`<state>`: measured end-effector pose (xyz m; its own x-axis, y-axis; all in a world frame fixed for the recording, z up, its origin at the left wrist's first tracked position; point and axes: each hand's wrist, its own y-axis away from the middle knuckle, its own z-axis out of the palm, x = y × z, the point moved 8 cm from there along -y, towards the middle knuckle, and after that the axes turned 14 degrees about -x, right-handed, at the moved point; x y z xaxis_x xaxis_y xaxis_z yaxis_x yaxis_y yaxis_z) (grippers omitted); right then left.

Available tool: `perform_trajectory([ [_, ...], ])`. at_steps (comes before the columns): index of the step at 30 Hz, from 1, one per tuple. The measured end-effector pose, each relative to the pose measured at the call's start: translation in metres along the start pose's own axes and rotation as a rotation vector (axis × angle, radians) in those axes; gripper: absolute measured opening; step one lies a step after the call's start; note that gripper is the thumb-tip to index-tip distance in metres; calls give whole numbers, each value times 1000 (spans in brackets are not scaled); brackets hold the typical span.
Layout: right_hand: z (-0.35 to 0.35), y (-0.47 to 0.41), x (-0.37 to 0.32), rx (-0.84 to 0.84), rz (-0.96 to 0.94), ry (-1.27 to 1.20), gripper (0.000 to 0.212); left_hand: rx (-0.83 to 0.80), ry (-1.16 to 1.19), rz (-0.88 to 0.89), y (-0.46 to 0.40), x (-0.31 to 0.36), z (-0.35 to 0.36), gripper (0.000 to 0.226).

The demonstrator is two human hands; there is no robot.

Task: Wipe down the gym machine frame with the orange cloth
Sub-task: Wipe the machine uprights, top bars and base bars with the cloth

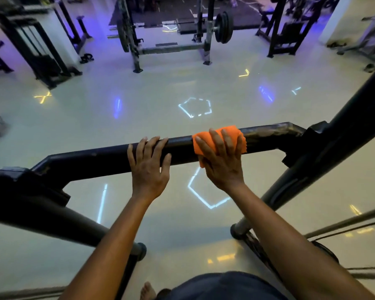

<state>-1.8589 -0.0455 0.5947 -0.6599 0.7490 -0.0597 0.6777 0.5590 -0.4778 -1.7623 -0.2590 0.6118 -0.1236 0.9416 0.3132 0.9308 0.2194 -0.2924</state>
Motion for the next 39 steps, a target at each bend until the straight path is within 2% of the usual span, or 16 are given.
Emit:
perform_trajectory([
  [2, -1, 4, 18, 26, 123, -87, 54, 14, 10, -29, 2, 2, 1, 48],
  [4, 8, -4, -7, 46, 216, -182, 48, 13, 26, -54, 0, 3, 1, 47],
  [7, 19, -18, -61, -24, 135, -244, 49, 3, 40, -65, -1, 1, 0, 47],
  [11, 6, -12, -23, -18, -43, -73, 53, -17, 36, -72, 0, 2, 0, 47],
  [14, -6, -8, 25, -19, 133, -113, 52, -22, 17, -119, -1, 10, 1, 48],
  [17, -2, -12, 5, -59, 252, -212, 48, -40, 1, -118, -5, 20, 2, 49],
  [21, 7, -23, -48, -147, 101, -247, 47, -123, 24, -22, -20, 24, 2, 50],
  [24, -1, -28, -34, -132, 0, -166, 48, -180, 66, 8, -29, 14, -2, 49],
  [26, -9, -25, -10, -112, 39, -137, 46, -187, 93, 30, -29, 11, -3, 48],
  [28, -15, -21, 7, -98, 169, -158, 43, -191, 118, 39, -28, 11, -2, 48],
  [30, -14, -24, -8, -97, 272, -166, 38, -208, 141, 34, -29, 9, 1, 49],
  [32, -8, -36, -44, -132, 242, -193, 37, -234, 154, 63, -30, 7, 0, 50],
  [34, -7, -46, -64, -163, 134, -211, 37, -258, 177, 110, -31, 2, -5, 50],
  [37, -17, -44, -41, -156, 28, -138, 37, -256, 157, 97, -32, -9, -13, 48],
  [39, -27, -39, -4, -116, 116, -151, 33, -245, 146, 99, -30, -12, -14, 47],
])
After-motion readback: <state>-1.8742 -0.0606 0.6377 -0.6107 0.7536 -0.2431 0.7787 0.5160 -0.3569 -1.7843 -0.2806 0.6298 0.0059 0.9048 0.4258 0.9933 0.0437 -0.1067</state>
